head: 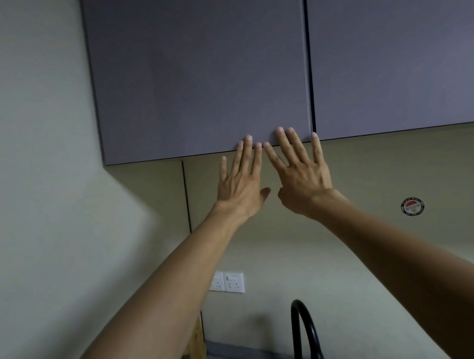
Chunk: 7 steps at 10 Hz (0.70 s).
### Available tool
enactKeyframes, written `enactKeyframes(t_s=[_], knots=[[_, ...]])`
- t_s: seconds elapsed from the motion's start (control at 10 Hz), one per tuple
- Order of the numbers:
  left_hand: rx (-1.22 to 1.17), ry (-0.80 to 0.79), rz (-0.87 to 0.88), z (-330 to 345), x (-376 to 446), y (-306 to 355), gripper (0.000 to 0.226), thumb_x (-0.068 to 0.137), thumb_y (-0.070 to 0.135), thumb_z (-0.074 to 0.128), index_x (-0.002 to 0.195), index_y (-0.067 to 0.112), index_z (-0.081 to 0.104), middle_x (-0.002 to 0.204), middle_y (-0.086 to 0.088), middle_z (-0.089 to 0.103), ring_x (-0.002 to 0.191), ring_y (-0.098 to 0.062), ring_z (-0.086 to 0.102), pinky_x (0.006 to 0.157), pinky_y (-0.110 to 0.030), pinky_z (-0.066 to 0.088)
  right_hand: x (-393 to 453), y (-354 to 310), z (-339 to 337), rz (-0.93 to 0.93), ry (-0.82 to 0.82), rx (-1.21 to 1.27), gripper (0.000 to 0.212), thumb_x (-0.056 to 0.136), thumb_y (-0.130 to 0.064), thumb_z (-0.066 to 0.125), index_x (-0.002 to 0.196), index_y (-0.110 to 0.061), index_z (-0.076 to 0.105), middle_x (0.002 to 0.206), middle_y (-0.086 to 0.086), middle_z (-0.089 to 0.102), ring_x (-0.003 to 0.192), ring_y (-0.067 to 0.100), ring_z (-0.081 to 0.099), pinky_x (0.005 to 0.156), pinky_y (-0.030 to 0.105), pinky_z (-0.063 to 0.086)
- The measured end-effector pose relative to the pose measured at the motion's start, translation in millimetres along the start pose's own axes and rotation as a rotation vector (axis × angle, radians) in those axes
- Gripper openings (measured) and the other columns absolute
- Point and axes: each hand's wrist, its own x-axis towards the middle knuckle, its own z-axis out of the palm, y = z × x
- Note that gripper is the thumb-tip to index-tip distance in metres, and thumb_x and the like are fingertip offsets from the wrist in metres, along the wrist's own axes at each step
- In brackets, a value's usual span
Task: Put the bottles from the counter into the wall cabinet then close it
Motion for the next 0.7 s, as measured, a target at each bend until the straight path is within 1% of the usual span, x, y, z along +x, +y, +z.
enactKeyframes(t_s=[0.1,0.2,0.3,0.4,0.5,0.6,0.7], knots=[[-0.001,-0.056,-0.003,-10,0,0,0.100,0.096,0.044,0.056,0.154,0.015,-0.020,0.159,-0.008,-0.032,0.148,-0.023,-0.025,0.122,-0.051,-0.001,-1,-1,-2,0.004,-0.011,0.013,0.099,0.093,-0.039,0.051,0.153,-0.025,-0.027,0.157,0.010,-0.037,0.146,0.026,-0.032,0.119,0.058,-0.009],[-0.048,-0.050,-0.004,-16,-4,-2,0.098,0.096,0.044,0.056,0.155,0.019,-0.019,0.161,-0.007,-0.028,0.150,-0.023,-0.018,0.123,-0.049,0.002,-3,-4,-3,0.014,-0.028,0.037,0.100,0.092,-0.040,0.053,0.154,-0.025,-0.025,0.158,0.010,-0.035,0.147,0.027,-0.031,0.118,0.059,-0.010],[-0.109,0.010,-0.018,-15,-14,-6,0.095,0.097,0.041,0.054,0.155,0.021,-0.019,0.162,-0.007,-0.026,0.152,-0.025,-0.009,0.123,-0.047,0.007,-7,-9,-7,0.027,-0.065,0.110,0.101,0.090,-0.042,0.055,0.156,-0.025,-0.020,0.159,0.011,-0.033,0.147,0.028,-0.030,0.117,0.062,-0.011],[-0.090,0.024,-0.032,-15,-25,-9,0.095,0.096,0.041,0.055,0.155,0.025,-0.017,0.163,-0.008,-0.023,0.153,-0.028,0.000,0.122,-0.051,0.014,-15,-13,-10,0.034,-0.083,0.158,0.102,0.089,-0.042,0.057,0.156,-0.025,-0.018,0.160,0.011,-0.033,0.148,0.030,-0.028,0.116,0.064,-0.010],[-0.085,0.027,-0.045,-19,-37,-5,0.092,0.096,0.040,0.055,0.157,0.027,-0.014,0.165,-0.008,-0.017,0.152,-0.029,0.007,0.121,-0.051,0.017,-28,-19,-8,0.032,-0.091,0.215,0.102,0.088,-0.037,0.057,0.156,-0.025,-0.018,0.159,0.010,-0.034,0.148,0.030,-0.027,0.117,0.063,-0.008],[-0.094,0.018,-0.038,-24,-51,-2,0.090,0.096,0.041,0.054,0.157,0.027,-0.010,0.166,-0.008,-0.008,0.152,-0.029,0.011,0.119,-0.052,0.021,-50,-28,-2,0.038,-0.135,0.273,0.101,0.088,-0.033,0.058,0.156,-0.026,-0.017,0.160,0.010,-0.033,0.149,0.030,-0.025,0.119,0.061,-0.006],[-0.118,0.003,-0.043,-29,-76,2,0.090,0.095,0.042,0.054,0.157,0.027,-0.010,0.166,-0.008,-0.005,0.152,-0.028,0.010,0.119,-0.052,0.022,-83,-34,5,0.070,-0.218,0.289,0.101,0.089,-0.033,0.058,0.156,-0.027,-0.017,0.161,0.011,-0.031,0.150,0.031,-0.022,0.119,0.061,-0.002]])
